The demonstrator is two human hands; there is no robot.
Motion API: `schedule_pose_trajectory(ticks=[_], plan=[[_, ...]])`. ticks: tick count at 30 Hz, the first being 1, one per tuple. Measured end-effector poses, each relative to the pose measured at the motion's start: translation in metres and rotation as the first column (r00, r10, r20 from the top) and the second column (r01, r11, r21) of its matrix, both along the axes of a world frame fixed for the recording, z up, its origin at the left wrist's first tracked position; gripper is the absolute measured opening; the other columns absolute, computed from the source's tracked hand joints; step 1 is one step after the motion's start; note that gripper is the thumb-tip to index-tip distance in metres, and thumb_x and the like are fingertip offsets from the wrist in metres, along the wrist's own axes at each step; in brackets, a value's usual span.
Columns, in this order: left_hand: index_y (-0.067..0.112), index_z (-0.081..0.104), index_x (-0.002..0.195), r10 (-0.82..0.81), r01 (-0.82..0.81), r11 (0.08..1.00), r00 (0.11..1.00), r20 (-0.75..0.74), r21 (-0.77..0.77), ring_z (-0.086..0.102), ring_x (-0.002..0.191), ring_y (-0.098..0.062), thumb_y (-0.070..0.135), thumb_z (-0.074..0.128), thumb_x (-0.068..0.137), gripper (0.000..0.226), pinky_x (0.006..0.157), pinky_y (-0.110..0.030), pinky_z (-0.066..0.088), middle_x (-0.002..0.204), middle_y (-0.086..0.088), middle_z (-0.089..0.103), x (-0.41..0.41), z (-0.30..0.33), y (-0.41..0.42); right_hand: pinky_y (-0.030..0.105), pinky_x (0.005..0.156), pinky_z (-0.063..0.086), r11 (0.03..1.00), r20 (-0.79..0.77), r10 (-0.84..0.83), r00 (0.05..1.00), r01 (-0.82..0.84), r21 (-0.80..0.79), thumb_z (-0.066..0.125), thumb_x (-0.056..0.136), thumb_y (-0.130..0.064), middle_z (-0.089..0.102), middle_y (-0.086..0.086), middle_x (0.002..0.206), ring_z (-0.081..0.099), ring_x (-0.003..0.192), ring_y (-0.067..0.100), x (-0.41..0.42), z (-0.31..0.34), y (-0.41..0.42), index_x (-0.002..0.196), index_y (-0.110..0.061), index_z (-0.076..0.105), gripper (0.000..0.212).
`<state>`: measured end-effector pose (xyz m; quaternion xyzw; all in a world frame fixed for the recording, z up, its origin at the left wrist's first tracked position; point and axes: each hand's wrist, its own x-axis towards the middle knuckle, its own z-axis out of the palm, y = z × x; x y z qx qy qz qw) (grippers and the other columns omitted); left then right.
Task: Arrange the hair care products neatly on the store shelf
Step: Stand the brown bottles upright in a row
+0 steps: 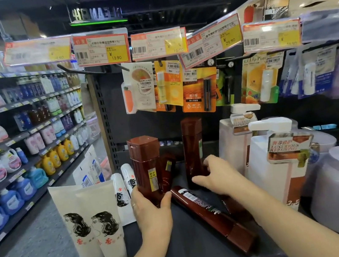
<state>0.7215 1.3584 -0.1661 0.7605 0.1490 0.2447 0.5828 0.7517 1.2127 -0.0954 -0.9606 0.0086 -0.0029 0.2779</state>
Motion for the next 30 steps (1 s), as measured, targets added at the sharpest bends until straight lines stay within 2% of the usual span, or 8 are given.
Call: schedule_pose_trajectory(ticks=[4,12,15,18,22,24,27,30], plan=[[0.008,0.036,0.127,0.005,-0.005,1.0,1.0,-0.022,0.014,0.046,0.117,-0.027,0.016,0.073,0.074,0.065,0.101,-0.042,0.039,0.125,-0.012,0.048,0.001,0.0,-0.001,0.037,0.091,0.049,0.905,-0.203,0.215,0.955,-0.273,-0.327,0.068,0.072,-0.054,0.056,0.007,0.124,0.056,0.11,0.025,-0.042,-0.009,0.004,0.124,-0.016,0.041,0.07],[0.007,0.015,0.143,0.058,-0.057,0.997,0.998,-0.016,0.045,0.021,0.138,-0.027,0.005,0.07,0.075,0.087,0.113,-0.04,0.022,0.148,-0.015,0.022,-0.016,0.008,-0.003,0.039,0.085,0.047,0.76,-0.173,0.271,0.947,-0.321,-0.564,0.066,0.081,-0.022,0.054,0.013,0.127,0.055,0.113,0.031,-0.038,-0.027,0.02,0.134,-0.012,0.028,0.066],[0.021,0.023,0.14,0.06,-0.07,0.997,0.977,0.205,0.045,0.022,0.137,-0.013,-0.005,0.063,0.076,0.08,0.114,-0.03,0.019,0.145,0.001,0.025,-0.041,0.004,-0.012,0.036,0.082,0.046,0.847,-0.198,0.264,0.944,-0.325,-0.421,0.064,0.078,-0.027,0.057,0.01,0.12,0.057,0.107,0.028,-0.032,-0.019,0.012,0.122,-0.015,0.041,0.052],[0.046,0.038,0.117,-0.148,0.056,0.968,0.915,0.376,0.244,0.026,0.131,0.007,-0.008,0.062,0.071,0.075,0.11,-0.013,0.019,0.135,0.022,0.032,-0.052,-0.008,-0.024,0.038,0.088,0.052,0.911,-0.314,0.276,0.908,-0.352,-0.216,0.069,0.072,-0.036,0.062,0.007,0.114,0.06,0.102,0.025,-0.023,0.007,0.001,0.115,-0.017,0.056,0.049],[0.051,0.014,0.129,-0.493,0.425,0.764,0.87,0.015,0.486,-0.008,0.134,0.014,0.01,0.069,0.075,0.087,0.114,-0.018,0.008,0.138,0.037,-0.007,-0.038,-0.005,-0.032,0.031,0.086,0.05,0.861,-0.471,0.367,0.802,-0.484,-0.154,0.066,0.08,-0.035,0.06,0.003,0.111,0.058,0.1,0.019,-0.021,0.041,-0.008,0.119,-0.015,0.059,0.045],[0.038,0.025,0.136,-0.523,0.488,0.698,0.847,-0.093,0.524,0.012,0.139,0.0,0.02,0.07,0.076,0.077,0.11,-0.017,0.018,0.141,0.024,0.017,-0.028,-0.003,-0.033,0.027,0.082,0.047,0.831,-0.535,0.383,0.753,-0.534,-0.157,0.062,0.084,-0.035,0.061,0.006,0.115,0.056,0.098,0.017,-0.021,0.05,-0.009,0.12,-0.013,0.059,0.043],[0.027,0.044,0.122,-0.499,0.436,0.719,0.866,-0.036,0.541,0.041,0.113,-0.006,0.026,0.071,0.073,0.056,0.087,-0.011,0.028,0.112,0.016,0.042,-0.021,0.0,-0.036,0.033,0.091,0.047,0.876,-0.471,0.37,0.8,-0.47,-0.109,0.057,0.087,-0.043,0.063,0.005,0.11,0.059,0.099,0.019,-0.02,0.061,-0.017,0.109,-0.012,0.064,0.039],[0.026,0.044,0.112,-0.447,0.418,0.805,0.894,-0.033,0.421,0.046,0.101,-0.007,0.029,0.073,0.073,0.048,0.078,-0.015,0.033,0.106,0.011,0.049,-0.015,0.002,-0.035,0.032,0.079,0.055,0.94,-0.365,0.299,0.882,-0.205,0.274,0.048,0.091,-0.046,0.064,0.009,0.105,0.066,0.09,0.021,-0.019,0.073,-0.031,0.105,-0.01,0.061,0.041]])
